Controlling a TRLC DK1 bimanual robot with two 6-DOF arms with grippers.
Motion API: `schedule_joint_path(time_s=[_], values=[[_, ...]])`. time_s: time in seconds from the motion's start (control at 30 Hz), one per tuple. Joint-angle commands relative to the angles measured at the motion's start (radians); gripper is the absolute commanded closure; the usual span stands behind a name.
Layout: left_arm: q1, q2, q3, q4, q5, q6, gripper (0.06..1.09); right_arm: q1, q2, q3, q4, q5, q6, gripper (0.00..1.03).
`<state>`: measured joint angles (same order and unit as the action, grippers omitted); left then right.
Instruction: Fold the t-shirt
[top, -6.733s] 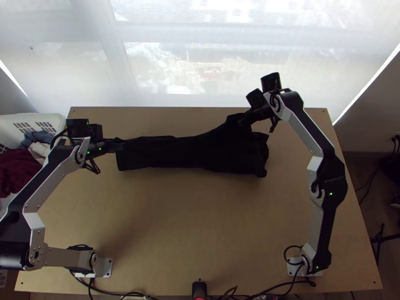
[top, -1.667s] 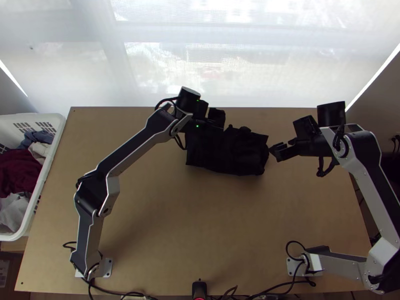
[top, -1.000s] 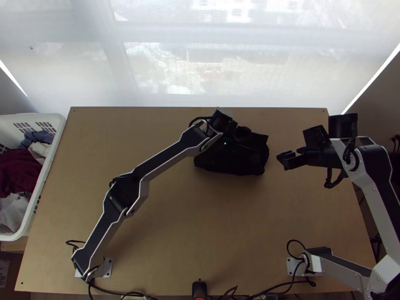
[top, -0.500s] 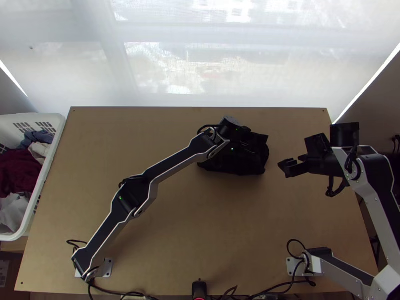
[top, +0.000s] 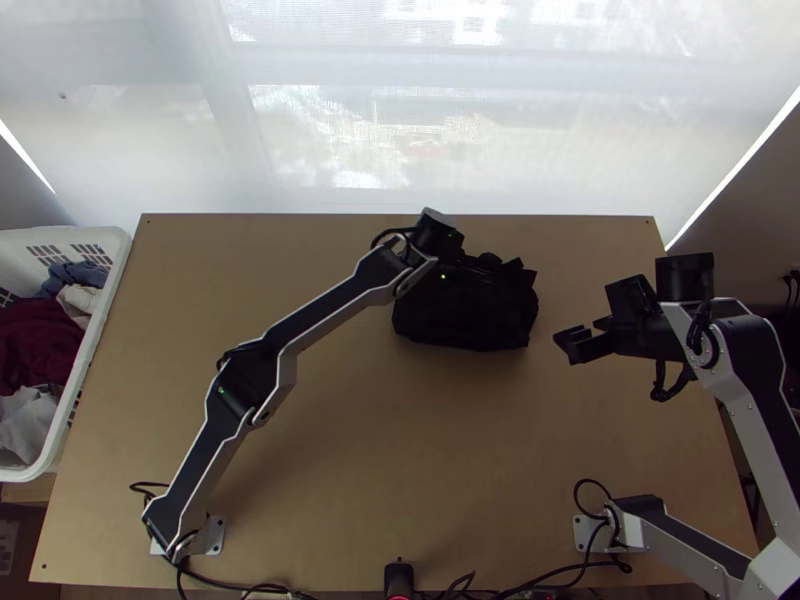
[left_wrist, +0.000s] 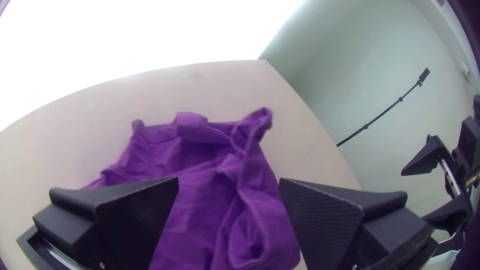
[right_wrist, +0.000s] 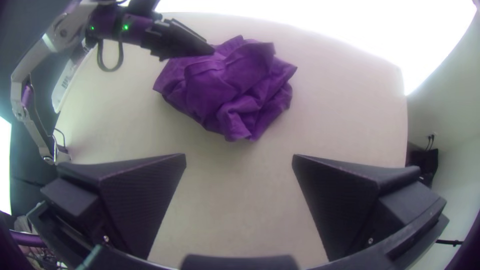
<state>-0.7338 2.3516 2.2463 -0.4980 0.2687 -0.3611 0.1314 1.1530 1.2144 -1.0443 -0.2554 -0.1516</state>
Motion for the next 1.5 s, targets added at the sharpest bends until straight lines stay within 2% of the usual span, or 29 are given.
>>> schedule_joint_path(time_s=[0.0, 0.1, 0.3, 0.43, 0.63, 0.8, 1.17, 1.33, 1.47], values=[[0.12, -0.109, -0.039, -0.162, 0.003, 0.054, 0.1, 0.034, 0.05, 0.014, 0.029, 0.001, -0.036, 0.04], [0.182, -0.13, -0.059, -0.271, 0.001, 0.067, 0.1, 0.086, 0.132, 0.063, 0.067, 0.001, -0.04, 0.04], [0.244, -0.207, -0.231, -0.263, 0.003, 0.091, 0.1, 0.251, 0.375, 0.249, 0.158, 0.001, -0.034, 0.04], [0.235, -0.216, -0.284, -0.266, 0.003, 0.111, 0.1, 0.346, 0.567, 0.389, 0.168, 0.001, -0.032, 0.04], [0.209, -0.216, -0.292, -0.272, 0.001, 0.116, 0.1, 0.401, 0.735, 0.424, 0.221, -0.001, -0.025, 0.04], [0.192, -0.219, -0.292, -0.277, 0.001, 0.136, 0.1, 0.335, 0.743, 0.301, 0.268, -0.004, -0.043, 0.04], [0.159, -0.179, -0.267, -0.271, 0.001, 0.152, 0.1, 0.076, 0.499, 0.016, 0.285, -0.022, -0.135, 0.04], [0.129, -0.141, -0.221, -0.271, 0.001, 0.154, 0.1, 0.054, 0.418, -0.001, 0.279, -0.024, -0.132, 0.04], [0.113, -0.115, -0.197, -0.271, 0.001, 0.162, 0.1, 0.094, 0.376, -0.001, 0.279, -0.024, -0.128, 0.04]])
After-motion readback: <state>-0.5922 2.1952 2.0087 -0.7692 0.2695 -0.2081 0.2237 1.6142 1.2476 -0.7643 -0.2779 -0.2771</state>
